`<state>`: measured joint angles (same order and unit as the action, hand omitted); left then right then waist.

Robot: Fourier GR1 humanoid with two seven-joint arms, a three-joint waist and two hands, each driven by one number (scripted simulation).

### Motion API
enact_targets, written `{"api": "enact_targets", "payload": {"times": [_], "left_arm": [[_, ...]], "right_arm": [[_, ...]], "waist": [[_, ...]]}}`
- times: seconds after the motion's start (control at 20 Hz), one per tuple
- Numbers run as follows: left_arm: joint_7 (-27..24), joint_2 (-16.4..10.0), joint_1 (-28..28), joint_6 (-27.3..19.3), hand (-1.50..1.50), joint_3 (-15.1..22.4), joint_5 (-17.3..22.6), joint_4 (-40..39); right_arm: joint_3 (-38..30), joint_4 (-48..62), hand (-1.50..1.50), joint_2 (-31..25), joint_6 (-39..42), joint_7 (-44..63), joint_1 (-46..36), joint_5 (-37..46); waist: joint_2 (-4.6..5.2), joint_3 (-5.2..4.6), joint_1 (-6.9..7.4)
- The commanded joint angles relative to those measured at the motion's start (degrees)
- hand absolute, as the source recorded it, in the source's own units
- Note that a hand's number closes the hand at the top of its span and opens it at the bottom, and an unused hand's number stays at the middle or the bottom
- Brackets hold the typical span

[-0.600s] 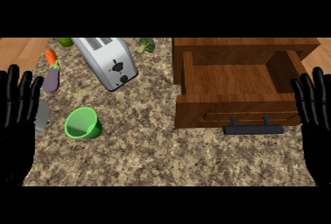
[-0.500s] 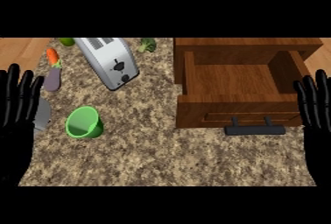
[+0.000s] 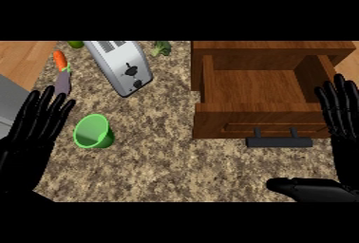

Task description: Pick up the cup, place it into the drawer and close the drawer

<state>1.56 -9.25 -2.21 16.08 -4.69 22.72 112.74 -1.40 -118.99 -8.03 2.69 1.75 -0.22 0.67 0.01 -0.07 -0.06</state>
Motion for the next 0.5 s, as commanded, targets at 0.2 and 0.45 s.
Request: {"api": "enact_targets", "payload": {"times": [0.2, 0.45], "left_arm": [[-1.0, -3.9, 0.5, 7.9, -1.5, -6.9, 7.3, -10.6], [-8.3, -3.0, 4.5, 7.3, -1.5, -7.7, -2.1, -23.3]], "right_arm": [[1.2, 6.3, -1.5, 1.0, 0.4, -3.4, -1.9, 3.7], [-1.7, 0.4, -1.5, -0.6, 3.0, -0.8, 0.9, -0.9]], "waist": [[0.0, 0.06, 0.18], [0.06, 0.05, -0.45]]}}
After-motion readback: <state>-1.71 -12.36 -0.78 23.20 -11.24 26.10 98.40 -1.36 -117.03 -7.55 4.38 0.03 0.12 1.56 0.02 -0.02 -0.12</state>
